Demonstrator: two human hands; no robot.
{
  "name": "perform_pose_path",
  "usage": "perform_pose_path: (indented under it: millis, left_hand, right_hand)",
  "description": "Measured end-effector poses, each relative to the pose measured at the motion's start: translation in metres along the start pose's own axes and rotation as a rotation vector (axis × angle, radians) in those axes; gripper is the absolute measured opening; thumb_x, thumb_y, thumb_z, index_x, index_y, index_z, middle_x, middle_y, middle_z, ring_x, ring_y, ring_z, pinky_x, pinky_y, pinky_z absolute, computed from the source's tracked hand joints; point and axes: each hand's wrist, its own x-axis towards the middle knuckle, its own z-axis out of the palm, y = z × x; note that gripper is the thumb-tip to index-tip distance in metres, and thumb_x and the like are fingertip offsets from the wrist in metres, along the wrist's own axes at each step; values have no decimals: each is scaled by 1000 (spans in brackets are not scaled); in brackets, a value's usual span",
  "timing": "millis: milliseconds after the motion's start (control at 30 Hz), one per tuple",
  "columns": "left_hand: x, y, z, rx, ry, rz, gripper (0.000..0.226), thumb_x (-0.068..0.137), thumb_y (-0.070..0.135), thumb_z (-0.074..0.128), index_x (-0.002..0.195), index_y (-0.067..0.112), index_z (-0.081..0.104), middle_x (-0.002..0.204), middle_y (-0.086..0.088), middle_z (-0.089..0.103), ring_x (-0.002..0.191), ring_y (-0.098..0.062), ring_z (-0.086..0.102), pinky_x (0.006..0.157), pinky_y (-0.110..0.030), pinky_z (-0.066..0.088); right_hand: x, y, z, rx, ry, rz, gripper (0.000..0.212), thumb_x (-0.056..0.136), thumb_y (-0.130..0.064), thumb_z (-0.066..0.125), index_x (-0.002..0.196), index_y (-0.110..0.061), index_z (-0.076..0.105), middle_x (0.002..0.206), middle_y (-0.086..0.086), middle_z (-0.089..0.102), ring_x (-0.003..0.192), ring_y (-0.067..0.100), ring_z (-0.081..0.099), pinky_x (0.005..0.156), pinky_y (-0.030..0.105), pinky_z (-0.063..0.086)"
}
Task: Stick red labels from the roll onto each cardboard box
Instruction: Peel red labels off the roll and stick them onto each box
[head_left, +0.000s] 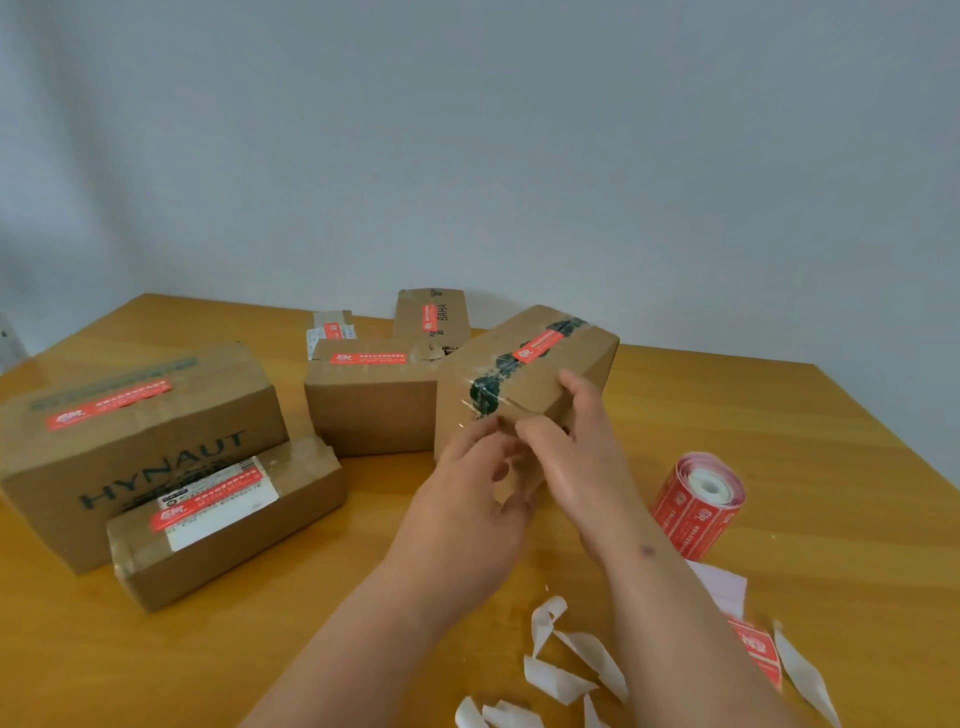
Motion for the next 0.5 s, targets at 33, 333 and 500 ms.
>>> perform_pose_path:
  millis: [33, 333, 500]
  left_hand:
    - [6, -1, 2, -36, -49, -5, 44, 92, 24, 62, 131, 40, 50, 146, 28, 30, 108, 4, 51, 88, -12, 45]
    - [45, -26, -9, 68, -22, -83, 53, 93, 32, 60, 142, 39, 40, 150, 22, 31, 136, -2, 34, 103, -17, 28]
    - [37, -29, -29, 219, 122, -106, 48, 92, 32, 61, 137, 34, 46, 138, 19, 42, 121, 1, 41, 99, -16, 32]
  right_hand:
    - [9, 1, -1, -27, 14, 4, 72, 82, -28, 60, 145, -37, 25, 142, -6, 41, 122, 15, 49, 99, 37, 46]
    - [67, 24, 5, -326, 272, -71, 67, 92, -6, 51, 149, -30, 24, 156, 2, 21, 141, 23, 27, 112, 36, 30]
    - [40, 7, 24, -437, 493, -272, 54, 87, -17, 62, 136, -27, 43, 143, 4, 30, 133, 25, 27, 109, 44, 26]
